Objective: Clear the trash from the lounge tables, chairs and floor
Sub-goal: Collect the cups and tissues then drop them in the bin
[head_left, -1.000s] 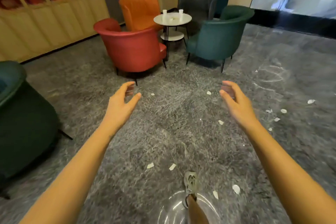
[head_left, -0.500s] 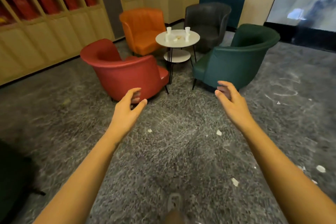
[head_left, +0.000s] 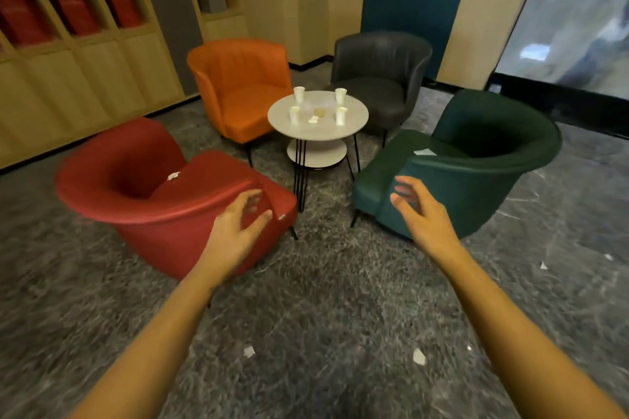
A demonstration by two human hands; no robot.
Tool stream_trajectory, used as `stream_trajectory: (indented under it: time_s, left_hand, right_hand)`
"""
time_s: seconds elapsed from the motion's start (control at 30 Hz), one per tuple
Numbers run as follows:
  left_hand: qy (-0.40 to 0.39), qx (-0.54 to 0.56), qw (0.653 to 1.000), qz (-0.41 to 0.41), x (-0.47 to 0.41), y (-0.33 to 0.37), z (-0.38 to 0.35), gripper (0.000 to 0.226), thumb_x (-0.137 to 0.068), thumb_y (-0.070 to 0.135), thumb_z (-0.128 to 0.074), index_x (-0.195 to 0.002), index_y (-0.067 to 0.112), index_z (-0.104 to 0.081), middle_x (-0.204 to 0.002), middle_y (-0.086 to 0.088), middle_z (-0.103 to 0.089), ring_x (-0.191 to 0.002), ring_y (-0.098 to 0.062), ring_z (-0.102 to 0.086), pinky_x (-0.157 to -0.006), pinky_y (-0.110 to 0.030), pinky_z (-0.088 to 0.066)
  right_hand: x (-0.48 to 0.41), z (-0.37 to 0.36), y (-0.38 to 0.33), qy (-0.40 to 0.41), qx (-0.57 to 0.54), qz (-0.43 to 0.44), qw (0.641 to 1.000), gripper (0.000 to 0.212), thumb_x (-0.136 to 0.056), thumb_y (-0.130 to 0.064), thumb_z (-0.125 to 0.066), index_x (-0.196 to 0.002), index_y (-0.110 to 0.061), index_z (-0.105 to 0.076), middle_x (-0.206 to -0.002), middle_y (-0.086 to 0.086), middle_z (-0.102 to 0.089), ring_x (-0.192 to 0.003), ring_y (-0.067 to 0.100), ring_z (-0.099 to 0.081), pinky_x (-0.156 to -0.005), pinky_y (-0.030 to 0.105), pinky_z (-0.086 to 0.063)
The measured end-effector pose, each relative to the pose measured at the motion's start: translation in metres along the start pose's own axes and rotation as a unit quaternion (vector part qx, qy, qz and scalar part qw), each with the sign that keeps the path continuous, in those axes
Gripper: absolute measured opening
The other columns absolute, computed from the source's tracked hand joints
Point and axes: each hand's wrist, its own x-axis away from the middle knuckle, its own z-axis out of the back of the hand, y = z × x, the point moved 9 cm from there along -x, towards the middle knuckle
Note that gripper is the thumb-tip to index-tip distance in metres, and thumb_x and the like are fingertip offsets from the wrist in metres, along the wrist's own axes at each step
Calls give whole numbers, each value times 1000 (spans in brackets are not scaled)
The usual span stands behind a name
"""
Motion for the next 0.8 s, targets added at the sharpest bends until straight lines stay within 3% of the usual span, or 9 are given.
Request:
stream_trajectory:
  time_s: [0.27,0.43,0.6,0.8]
  left_hand:
    - [-20,0,1000,10,-209,-51,-68,38,-88,16,-62,-125,13,-53,-116,0,-59,-107,-15,-57,-94,-27,-43]
    - [-2,3,1000,30,-353,-80,-96,38,-89,21,-62,-125,18,-52,-117,0,-60,-111,-16,-56,-97,-34,-45]
    - [0,0,999,41,-482,-96,-118,40,-90,24,-60,-128,19,-50,-125,-1,-57,-116,-15,-54,-99,-34,-43]
    - [-1,-8,998,67,-605,-136,-142,44,-90,25,-61,-130,16,-47,-119,0,-57,-110,-14,-53,-94,-31,-43]
  right_hand:
    - [-209,-27,64,12,-2,-18,1000,34,-92,-26,-54,-125,-21,-50,-120,-3,-55,-108,9,-51,-90,21,-37]
    - [-362,-57,100,-5,-5,-26,1000,37,-92,-27,-54,-128,-17,-50,-124,2,-56,-110,10,-51,-91,23,-38]
    - [-500,-85,123,-29,-9,-34,999,34,-92,-27,-55,-124,-20,-51,-113,-2,-58,-103,9,-54,-87,23,-39]
    - [-631,-124,164,-51,18,-58,997,32,-92,-26,-55,-122,-19,-50,-108,0,-55,-101,15,-52,-83,25,-39]
